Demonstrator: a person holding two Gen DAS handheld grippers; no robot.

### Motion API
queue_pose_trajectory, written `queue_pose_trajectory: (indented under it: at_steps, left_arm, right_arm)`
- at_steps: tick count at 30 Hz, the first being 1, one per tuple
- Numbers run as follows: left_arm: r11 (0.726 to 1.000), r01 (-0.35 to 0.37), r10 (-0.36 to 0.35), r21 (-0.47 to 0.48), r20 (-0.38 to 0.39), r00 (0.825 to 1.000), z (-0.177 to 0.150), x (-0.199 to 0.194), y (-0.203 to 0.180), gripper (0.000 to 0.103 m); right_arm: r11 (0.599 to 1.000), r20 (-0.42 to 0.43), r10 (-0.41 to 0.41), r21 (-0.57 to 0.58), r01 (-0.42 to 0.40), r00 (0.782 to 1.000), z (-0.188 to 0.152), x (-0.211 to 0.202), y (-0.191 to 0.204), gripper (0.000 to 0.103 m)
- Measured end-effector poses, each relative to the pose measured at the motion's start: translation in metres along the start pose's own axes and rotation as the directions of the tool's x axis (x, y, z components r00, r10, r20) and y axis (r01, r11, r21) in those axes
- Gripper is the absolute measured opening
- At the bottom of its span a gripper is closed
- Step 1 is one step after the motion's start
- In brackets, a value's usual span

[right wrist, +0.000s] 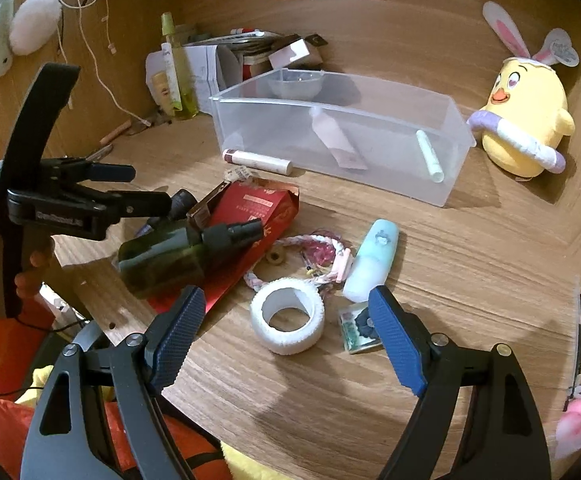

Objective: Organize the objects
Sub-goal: 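Move left tool to the dark cylinder bottle while right tool moves to the tape roll, then close left tool on the dark cylinder while right tool closes on the tape roll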

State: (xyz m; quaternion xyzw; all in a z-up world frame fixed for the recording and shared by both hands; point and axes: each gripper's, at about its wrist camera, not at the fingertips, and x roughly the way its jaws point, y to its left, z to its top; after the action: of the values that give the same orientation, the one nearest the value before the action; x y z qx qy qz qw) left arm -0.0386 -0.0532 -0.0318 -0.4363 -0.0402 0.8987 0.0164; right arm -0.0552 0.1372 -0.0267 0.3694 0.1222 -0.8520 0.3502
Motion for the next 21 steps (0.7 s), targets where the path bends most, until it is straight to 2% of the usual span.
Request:
queue_pose_trajectory:
  at_steps: [4,6,10,13,15,16,18,21]
  left_arm:
    - [0.999,0.018,-0.017,0.027,-0.016,1.0,0.002,0.004,-0.009,0.097]
    - [0.999,0.031,-0.029,0.044,-0.041,0.999,0.003,0.009,-0.014,0.08]
    - [0.998,0.054,-0.051,0.03,-0.087,0.995,0.001,0.02,-0.013,0.066]
    - [0.998,0.057,-0.055,0.024,-0.072,0.996,0.0,0.017,-0.011,0.054]
    - [0.997,0.074,-0.072,0.022,-0.068,0.995,-0.001,0.015,-0.009,0.038]
    - [0.996,0.082,-0.08,0.021,-0.064,0.995,-0.001,0.014,-0.008,0.037]
    - [0.997,0.067,-0.066,0.034,-0.05,0.997,-0.001,0.011,-0.008,0.028]
    - [0.998,0.046,-0.045,0.044,-0.025,0.999,-0.001,0.007,-0.008,0.025]
  right_arm:
    - [1.0,-0.014,0.01,0.007,-0.009,1.0,-0.002,0.005,-0.001,0.072]
    - [1.0,-0.011,-0.004,-0.002,0.004,1.0,-0.003,0.006,-0.001,0.07]
    - [1.0,-0.007,-0.01,-0.007,0.01,1.0,-0.002,0.006,0.0,0.069]
    - [0.999,-0.005,-0.025,-0.026,0.024,1.0,-0.001,0.008,0.002,0.061]
    - [0.999,-0.003,-0.032,-0.041,0.032,0.999,0.0,0.009,0.004,0.053]
    - [0.998,-0.004,-0.032,-0.05,0.032,0.999,0.0,0.009,0.005,0.05]
    - [0.998,-0.015,-0.024,-0.057,0.024,1.0,0.0,0.011,0.006,0.035]
    - [0.998,-0.01,-0.027,-0.055,0.027,1.0,-0.001,0.012,0.007,0.035]
